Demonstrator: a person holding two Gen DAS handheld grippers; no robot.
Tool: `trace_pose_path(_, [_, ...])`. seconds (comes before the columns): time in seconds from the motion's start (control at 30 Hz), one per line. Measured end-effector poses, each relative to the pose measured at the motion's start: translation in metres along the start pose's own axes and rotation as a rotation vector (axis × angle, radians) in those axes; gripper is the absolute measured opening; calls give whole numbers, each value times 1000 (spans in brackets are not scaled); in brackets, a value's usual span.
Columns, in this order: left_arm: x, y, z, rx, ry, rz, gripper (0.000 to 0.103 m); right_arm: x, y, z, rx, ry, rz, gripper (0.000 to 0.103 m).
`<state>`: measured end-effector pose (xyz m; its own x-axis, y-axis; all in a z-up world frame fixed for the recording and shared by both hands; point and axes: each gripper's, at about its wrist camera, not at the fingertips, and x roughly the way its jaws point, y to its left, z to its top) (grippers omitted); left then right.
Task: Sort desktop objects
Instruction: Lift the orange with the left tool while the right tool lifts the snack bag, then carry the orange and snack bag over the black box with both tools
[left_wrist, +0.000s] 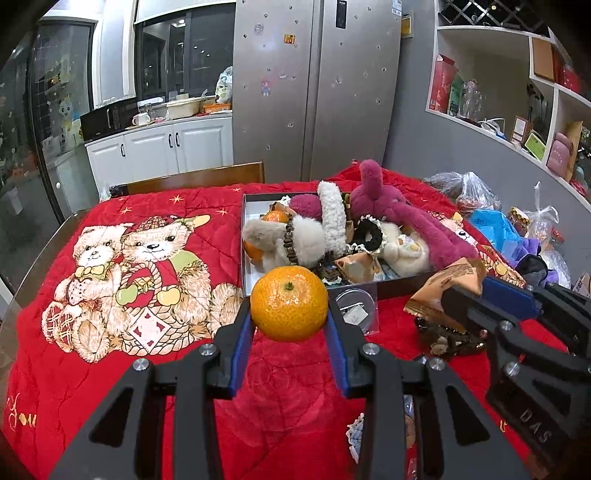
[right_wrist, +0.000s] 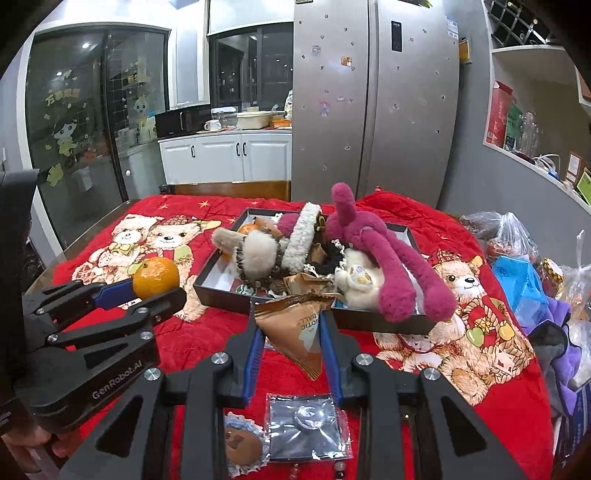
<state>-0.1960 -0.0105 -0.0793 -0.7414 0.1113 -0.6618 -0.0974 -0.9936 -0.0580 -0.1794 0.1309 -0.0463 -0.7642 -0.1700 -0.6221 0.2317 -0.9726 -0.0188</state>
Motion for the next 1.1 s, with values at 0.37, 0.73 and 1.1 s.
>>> trace_pose_path(0.37, [-7,-2,8,-6,-1,13,38,-6,8,5,2,10,58,30])
trace_pose_path(0.73, [-14,-4,34,-8,-32,0,38,-19,4,30,11,-38,79,30])
trace_pose_path(1.1, [22,-1,74,6,-28,6,38,10,-7,68,-2,-38,61,30])
